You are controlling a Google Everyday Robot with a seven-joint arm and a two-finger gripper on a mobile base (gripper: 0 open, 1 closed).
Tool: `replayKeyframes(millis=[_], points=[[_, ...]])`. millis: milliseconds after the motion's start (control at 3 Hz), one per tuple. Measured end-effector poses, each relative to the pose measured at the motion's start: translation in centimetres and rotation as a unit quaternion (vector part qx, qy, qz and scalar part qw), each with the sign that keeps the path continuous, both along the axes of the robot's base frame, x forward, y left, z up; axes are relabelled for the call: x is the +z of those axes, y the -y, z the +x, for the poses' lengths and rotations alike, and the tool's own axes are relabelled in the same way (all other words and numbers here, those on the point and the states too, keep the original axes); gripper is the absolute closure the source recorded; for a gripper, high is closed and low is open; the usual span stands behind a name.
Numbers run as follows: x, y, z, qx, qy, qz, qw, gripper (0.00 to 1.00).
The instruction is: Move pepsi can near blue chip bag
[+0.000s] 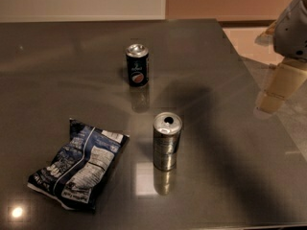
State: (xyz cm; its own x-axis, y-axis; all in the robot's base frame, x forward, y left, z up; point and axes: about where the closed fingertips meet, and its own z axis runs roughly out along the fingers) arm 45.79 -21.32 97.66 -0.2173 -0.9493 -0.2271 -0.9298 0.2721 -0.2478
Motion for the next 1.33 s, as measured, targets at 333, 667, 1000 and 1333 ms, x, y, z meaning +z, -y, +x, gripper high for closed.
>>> replayKeyframes(millis=[333,667,1000,1333], points=[[0.0,-0.2,3.2,0.005,0.005,0.023,0.9997,0.00],[-0.9,-2.0,6.7,0.021,0.010,0.057,0.9981,0.00],[-2.1,-5.0,9.8,0.036,0.014,0.101,0.9941,0.00],[-3.5,-8.7,12.4,0.046,0.016,0.142,0.9887,0.00]])
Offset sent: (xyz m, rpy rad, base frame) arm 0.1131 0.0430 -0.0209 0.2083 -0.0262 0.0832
